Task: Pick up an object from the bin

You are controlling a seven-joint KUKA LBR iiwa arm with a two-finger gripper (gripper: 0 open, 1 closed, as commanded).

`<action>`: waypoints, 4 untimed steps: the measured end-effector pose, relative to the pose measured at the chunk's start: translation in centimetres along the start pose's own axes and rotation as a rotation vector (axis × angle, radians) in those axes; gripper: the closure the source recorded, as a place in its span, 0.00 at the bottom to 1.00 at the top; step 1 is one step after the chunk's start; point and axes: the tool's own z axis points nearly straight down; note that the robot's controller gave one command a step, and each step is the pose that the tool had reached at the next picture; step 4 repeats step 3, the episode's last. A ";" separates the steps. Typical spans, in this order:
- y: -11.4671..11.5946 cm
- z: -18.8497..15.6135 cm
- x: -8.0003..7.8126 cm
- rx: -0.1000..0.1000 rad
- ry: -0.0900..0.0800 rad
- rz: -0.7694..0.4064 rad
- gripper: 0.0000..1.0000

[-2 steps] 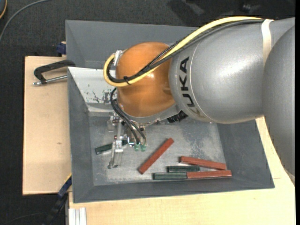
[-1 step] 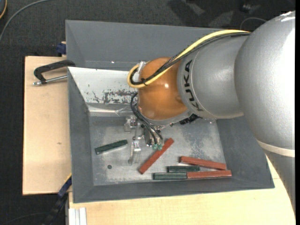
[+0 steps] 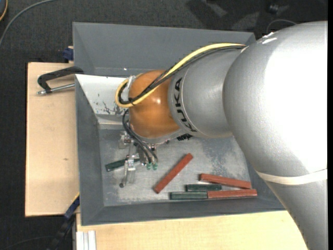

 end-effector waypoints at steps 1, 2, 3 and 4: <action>-0.3 -0.2 0.0 0.001 0.000 0.003 1.00; 0.0 -15.4 -0.7 -0.001 -0.012 -0.046 1.00; 0.3 -26.4 2.1 -0.001 -0.012 -0.079 1.00; 0.3 -26.4 2.1 -0.001 -0.012 -0.079 1.00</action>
Offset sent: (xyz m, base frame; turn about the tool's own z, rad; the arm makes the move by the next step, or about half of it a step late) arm 0.0000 0.0000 0.0000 0.0000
